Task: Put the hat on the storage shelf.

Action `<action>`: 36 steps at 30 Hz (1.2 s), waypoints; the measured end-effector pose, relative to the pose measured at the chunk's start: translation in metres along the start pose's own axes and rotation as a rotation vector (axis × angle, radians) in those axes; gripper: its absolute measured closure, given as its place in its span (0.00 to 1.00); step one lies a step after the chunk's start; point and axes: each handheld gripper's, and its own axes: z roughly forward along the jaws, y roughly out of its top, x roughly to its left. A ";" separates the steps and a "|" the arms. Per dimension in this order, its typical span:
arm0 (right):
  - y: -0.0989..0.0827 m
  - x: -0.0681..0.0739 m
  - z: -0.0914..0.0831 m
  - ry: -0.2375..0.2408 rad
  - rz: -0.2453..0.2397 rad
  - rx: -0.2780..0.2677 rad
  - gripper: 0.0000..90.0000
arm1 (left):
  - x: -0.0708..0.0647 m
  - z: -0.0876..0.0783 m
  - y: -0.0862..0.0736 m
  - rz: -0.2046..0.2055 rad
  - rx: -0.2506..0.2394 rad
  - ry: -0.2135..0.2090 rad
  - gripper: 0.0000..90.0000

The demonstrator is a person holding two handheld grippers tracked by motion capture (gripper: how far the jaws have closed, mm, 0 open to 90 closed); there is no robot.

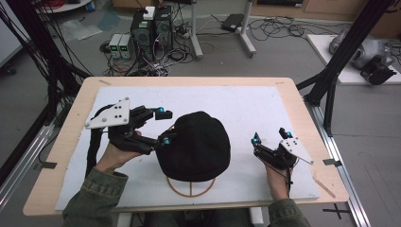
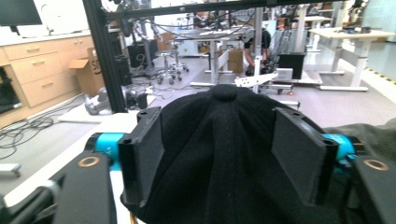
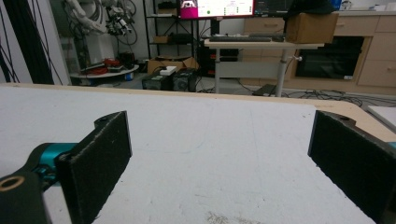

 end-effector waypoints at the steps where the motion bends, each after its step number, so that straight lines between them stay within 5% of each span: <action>1: 0.000 0.000 0.000 0.001 0.003 -0.001 0.06 | 0.000 -0.001 -0.001 0.000 0.005 0.013 0.37; 7: 0.000 0.000 0.000 0.000 0.001 -0.002 0.06 | 0.000 -0.007 -0.003 0.008 -0.003 0.082 0.32; 18: 0.000 0.000 0.000 -0.002 -0.004 -0.003 0.06 | 0.007 -0.038 -0.028 -0.010 -0.023 0.364 0.25; 25: 0.000 0.001 0.000 0.000 -0.001 0.004 0.06 | 0.006 -0.049 -0.036 -0.014 -0.031 0.438 0.25; 36: 0.000 0.001 0.000 -0.002 -0.002 0.001 0.06 | 0.004 -0.070 -0.055 -0.004 -0.053 0.633 0.23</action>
